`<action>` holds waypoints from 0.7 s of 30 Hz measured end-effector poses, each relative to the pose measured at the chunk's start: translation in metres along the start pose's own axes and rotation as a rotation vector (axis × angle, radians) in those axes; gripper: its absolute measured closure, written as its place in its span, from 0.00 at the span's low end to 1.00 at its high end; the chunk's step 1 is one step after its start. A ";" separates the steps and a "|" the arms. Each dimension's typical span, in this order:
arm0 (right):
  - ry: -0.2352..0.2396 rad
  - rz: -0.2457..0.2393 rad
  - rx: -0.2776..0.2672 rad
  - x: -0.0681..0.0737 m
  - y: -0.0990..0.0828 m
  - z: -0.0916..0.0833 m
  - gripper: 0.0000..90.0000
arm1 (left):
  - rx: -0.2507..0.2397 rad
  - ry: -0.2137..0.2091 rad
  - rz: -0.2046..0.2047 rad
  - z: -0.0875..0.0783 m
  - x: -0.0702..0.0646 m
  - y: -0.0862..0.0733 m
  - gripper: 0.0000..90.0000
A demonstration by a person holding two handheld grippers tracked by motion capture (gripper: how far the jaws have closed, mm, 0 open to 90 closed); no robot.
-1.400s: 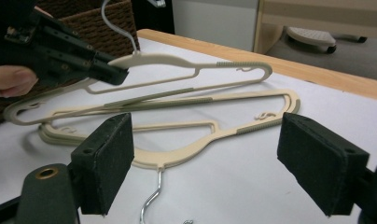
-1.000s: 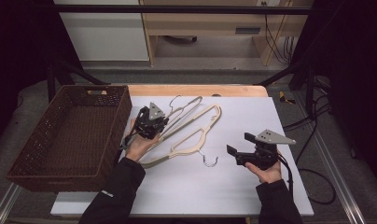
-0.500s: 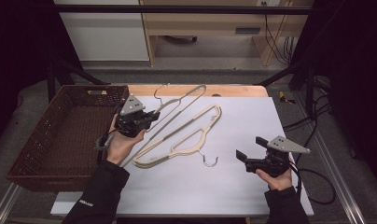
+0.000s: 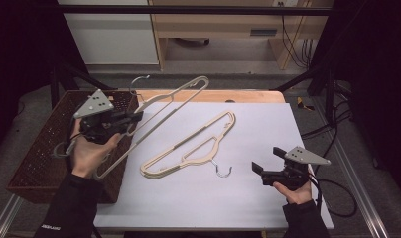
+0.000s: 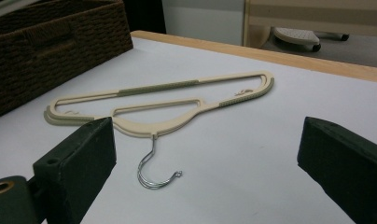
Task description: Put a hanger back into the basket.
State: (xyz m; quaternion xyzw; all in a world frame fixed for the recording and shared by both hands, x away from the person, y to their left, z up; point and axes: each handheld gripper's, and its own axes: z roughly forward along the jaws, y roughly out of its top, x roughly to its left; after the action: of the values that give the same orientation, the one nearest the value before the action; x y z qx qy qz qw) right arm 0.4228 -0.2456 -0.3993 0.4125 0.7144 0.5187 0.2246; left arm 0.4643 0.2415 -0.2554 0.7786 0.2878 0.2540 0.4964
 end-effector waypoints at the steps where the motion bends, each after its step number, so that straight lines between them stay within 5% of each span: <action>1: -0.003 0.001 0.002 0.000 0.000 0.000 0.05 | -0.006 0.012 0.007 -0.004 0.003 0.000 0.96; 11: -0.005 -0.005 0.007 -0.001 -0.001 -0.001 0.05 | -0.025 0.076 -0.020 -0.047 0.042 -0.012 0.96; 21: -0.010 -0.010 0.010 0.000 -0.001 0.001 0.05 | 0.029 0.131 -0.020 -0.065 0.081 -0.030 0.96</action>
State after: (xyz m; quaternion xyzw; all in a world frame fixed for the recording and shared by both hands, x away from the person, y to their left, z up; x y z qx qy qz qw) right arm 0.4228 -0.2452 -0.4009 0.4127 0.7180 0.5118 0.2287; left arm 0.4716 0.3491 -0.2499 0.7646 0.3311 0.2950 0.4678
